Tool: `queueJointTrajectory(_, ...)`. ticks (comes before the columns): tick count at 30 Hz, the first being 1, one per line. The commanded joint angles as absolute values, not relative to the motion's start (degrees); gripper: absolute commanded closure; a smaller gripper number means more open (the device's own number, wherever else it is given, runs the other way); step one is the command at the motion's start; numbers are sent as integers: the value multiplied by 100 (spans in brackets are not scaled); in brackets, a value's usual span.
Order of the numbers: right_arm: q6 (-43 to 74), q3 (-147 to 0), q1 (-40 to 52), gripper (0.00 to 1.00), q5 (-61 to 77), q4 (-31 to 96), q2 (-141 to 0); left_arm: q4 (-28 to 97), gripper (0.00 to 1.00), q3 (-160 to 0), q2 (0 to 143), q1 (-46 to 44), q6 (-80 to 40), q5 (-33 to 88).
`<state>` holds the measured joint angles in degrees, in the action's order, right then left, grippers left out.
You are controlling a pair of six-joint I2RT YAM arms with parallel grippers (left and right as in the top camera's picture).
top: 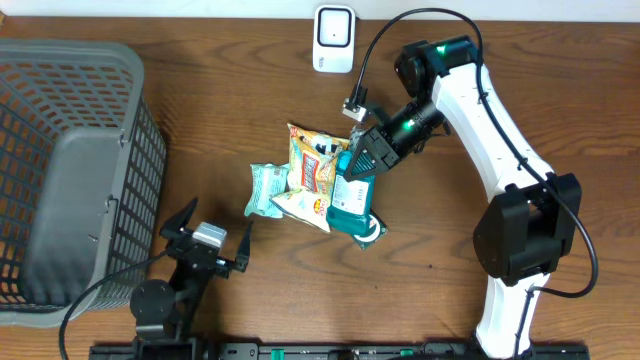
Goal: Scan the item barcode
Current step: 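Lift the Listerine bottle with the right gripper toward the white scanner, then hold the bottle cap against the white scanner face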
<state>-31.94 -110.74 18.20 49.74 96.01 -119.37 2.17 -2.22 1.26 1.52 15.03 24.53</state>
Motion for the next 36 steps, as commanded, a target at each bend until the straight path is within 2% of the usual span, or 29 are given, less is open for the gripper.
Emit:
queueJointTrajectory(1,-3334,-11157,1804,98,5457,9627,-11834,115,2,-23,244,183,523,1879)
queueJointTrajectory(3,-3334,-11157,1806,98,5454,9625,-11832,95,2,-23,259,183,272,1538)
queueJointTrajectory(14,-3387,-11159,1907,98,5544,9701,-11832,115,2,-23,259,180,268,1538)
queueJointTrajectory(23,-4414,-11159,1918,99,6331,9734,-11832,252,2,-23,274,180,268,1538)
queueJointTrajectory(29,-4525,-11159,1918,98,6088,9467,-11832,252,2,-23,276,180,268,1538)
queueJointTrajectory(32,-3881,-11159,1918,98,5870,8875,-11832,252,2,-23,276,180,268,1535)
queueJointTrajectory(34,-2727,-11168,1920,98,5144,8248,-11810,252,2,-23,276,180,268,1538)
queueJointTrajectory(36,-1275,-11168,1968,98,3660,7599,-11762,252,2,-23,276,180,268,1538)
